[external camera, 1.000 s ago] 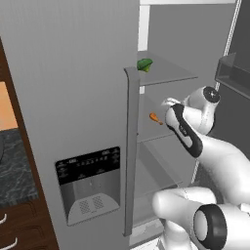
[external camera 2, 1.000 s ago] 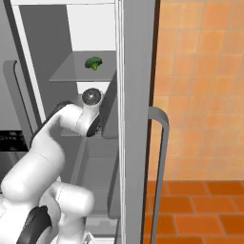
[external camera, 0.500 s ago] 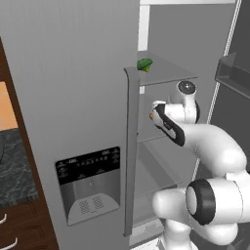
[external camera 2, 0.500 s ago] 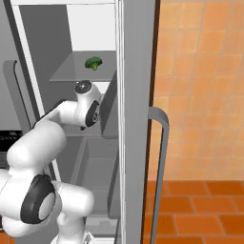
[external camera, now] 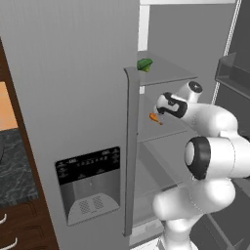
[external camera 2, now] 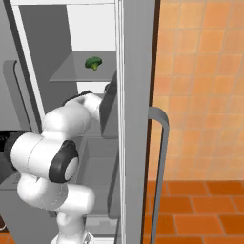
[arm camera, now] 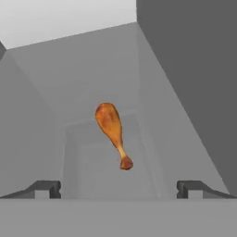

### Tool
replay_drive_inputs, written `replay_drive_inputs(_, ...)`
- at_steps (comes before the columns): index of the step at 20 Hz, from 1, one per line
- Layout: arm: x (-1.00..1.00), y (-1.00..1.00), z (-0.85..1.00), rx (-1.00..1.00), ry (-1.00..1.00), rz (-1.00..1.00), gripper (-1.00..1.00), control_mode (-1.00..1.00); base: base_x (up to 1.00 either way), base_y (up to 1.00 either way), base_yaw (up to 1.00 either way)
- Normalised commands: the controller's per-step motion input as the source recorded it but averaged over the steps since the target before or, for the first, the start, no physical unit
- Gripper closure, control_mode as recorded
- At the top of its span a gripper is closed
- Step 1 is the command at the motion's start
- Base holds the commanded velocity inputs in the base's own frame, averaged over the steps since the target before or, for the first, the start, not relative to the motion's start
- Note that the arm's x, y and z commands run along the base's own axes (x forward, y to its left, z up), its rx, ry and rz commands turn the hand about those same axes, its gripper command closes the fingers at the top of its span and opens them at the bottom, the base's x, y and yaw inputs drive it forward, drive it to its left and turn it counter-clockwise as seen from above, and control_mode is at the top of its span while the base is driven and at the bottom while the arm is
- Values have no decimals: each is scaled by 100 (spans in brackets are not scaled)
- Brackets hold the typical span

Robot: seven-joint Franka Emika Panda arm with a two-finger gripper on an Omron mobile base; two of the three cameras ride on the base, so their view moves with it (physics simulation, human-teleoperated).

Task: Place one broccoli and one chicken drumstick in each tupperware on the nearby counter, to pack two identical lunches.

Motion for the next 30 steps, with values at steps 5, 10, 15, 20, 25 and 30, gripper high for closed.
replay_drive_inputs(5,60,39,-56,-9,9,7,-100,-100,0,0,0)
replay_drive_inputs(10,73,13,-12,-2,11,0,-100,-100,0,0,0)
replay_drive_inputs(15,35,-4,-15,0,6,0,-100,-100,0,0,0)
replay_drive_inputs(20,27,-6,-46,0,2,0,-100,-100,0,0,0)
replay_drive_inputs(25,0,4,-55,0,2,0,100,-100,0,0,0)
replay_drive_inputs(30,0,0,-19,0,0,0,100,-100,0,0,0)
